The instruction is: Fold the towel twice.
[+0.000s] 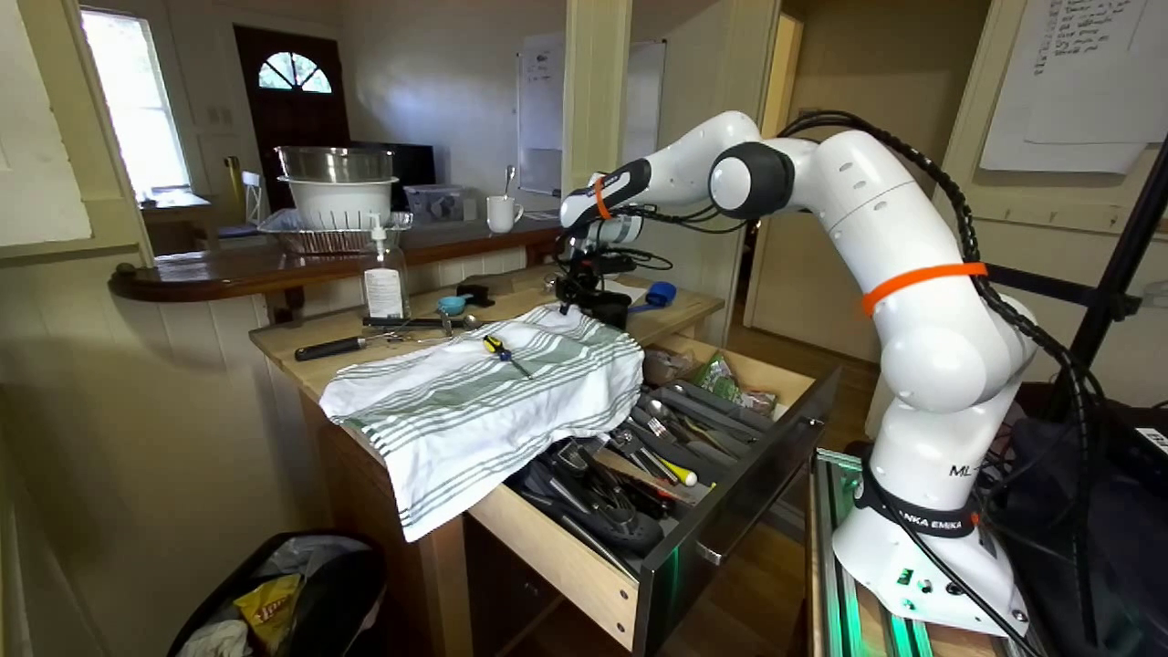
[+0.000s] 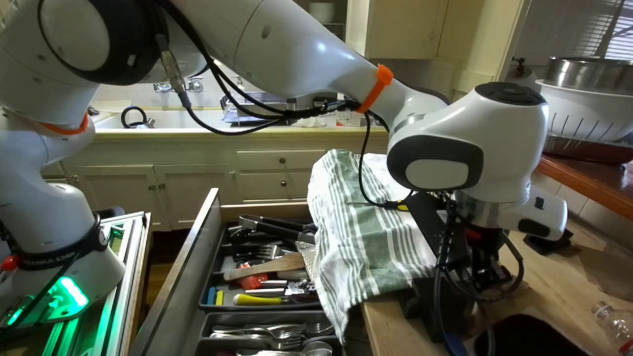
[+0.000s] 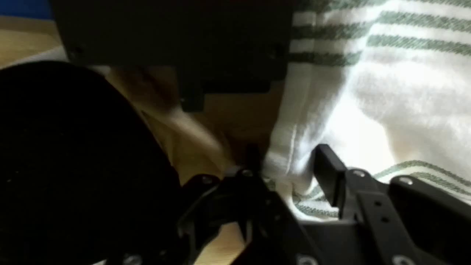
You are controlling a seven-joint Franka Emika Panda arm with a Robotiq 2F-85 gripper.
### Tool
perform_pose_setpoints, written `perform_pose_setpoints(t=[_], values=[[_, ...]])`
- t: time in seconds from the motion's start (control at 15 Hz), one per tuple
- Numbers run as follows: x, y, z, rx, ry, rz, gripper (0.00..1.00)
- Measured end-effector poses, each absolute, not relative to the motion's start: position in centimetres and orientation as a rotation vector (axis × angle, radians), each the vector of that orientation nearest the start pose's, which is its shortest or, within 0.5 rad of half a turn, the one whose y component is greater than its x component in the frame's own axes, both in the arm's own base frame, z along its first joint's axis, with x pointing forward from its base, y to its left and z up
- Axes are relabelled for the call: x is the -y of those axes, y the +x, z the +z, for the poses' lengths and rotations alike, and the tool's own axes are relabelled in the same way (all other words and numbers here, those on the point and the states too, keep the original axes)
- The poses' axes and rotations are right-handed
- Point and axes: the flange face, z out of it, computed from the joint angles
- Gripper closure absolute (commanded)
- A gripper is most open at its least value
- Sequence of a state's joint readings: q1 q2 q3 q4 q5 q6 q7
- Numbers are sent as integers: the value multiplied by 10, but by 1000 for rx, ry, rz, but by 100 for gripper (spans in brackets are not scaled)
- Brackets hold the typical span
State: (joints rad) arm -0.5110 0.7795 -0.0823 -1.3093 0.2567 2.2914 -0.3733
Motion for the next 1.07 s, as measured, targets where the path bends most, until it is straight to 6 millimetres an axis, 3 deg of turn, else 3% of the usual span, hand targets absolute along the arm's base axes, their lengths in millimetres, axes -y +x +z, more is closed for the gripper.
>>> perform_pose_setpoints(t=[0.13,0.4,0.6,0.73,1.07], values=[[407,646,299,-529,-3020,-367,99],[400,647,308,-546,-2996,-310,98],[382,652,327,-545,-2976,-270,98],[357,658,348,-508,-2956,-232,98],[270,679,407,-320,-2880,-192,98]])
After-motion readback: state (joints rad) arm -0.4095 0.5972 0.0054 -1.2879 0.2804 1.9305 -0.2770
